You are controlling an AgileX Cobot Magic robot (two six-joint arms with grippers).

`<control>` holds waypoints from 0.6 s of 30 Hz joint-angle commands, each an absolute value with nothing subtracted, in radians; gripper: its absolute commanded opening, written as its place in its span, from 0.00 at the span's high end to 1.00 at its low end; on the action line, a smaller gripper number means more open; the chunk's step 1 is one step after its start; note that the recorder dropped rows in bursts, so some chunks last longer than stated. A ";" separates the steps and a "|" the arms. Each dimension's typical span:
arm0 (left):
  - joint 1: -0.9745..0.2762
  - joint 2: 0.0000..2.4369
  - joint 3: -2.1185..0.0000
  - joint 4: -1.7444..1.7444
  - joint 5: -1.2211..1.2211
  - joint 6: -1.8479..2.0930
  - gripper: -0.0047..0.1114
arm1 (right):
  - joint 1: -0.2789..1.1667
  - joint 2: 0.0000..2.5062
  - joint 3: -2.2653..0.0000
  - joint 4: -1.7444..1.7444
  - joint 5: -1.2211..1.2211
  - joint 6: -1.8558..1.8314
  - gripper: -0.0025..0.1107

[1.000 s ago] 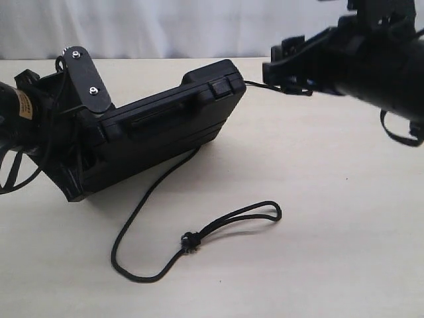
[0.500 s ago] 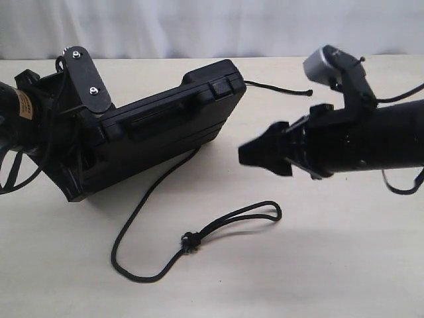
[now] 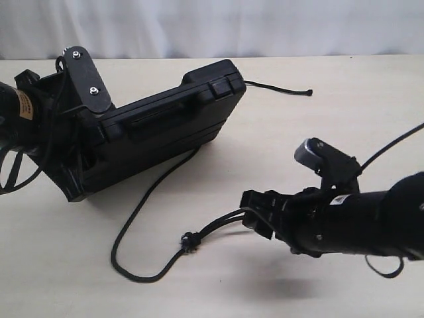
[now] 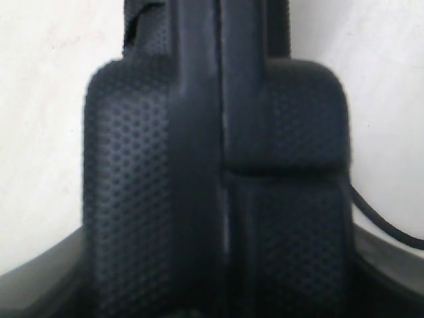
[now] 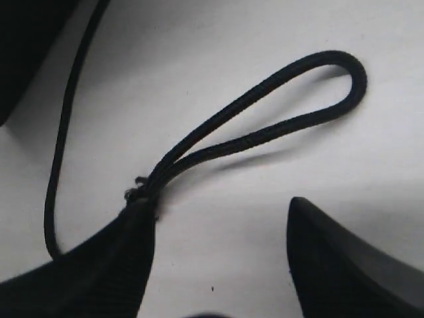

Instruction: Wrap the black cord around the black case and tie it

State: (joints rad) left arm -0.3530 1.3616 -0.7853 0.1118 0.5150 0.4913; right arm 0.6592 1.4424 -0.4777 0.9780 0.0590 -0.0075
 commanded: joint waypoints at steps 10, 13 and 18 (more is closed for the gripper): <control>-0.355 1.358 -0.785 0.094 0.550 0.465 0.96 | 0.829 1.768 -0.667 1.244 -0.170 0.058 0.49; -0.355 1.304 -0.785 0.094 0.525 0.481 0.96 | 0.829 1.821 -0.739 1.244 -0.173 0.060 0.64; -0.355 1.204 -0.779 0.064 0.600 0.587 0.96 | 0.829 1.823 -0.741 1.223 -0.185 0.043 0.94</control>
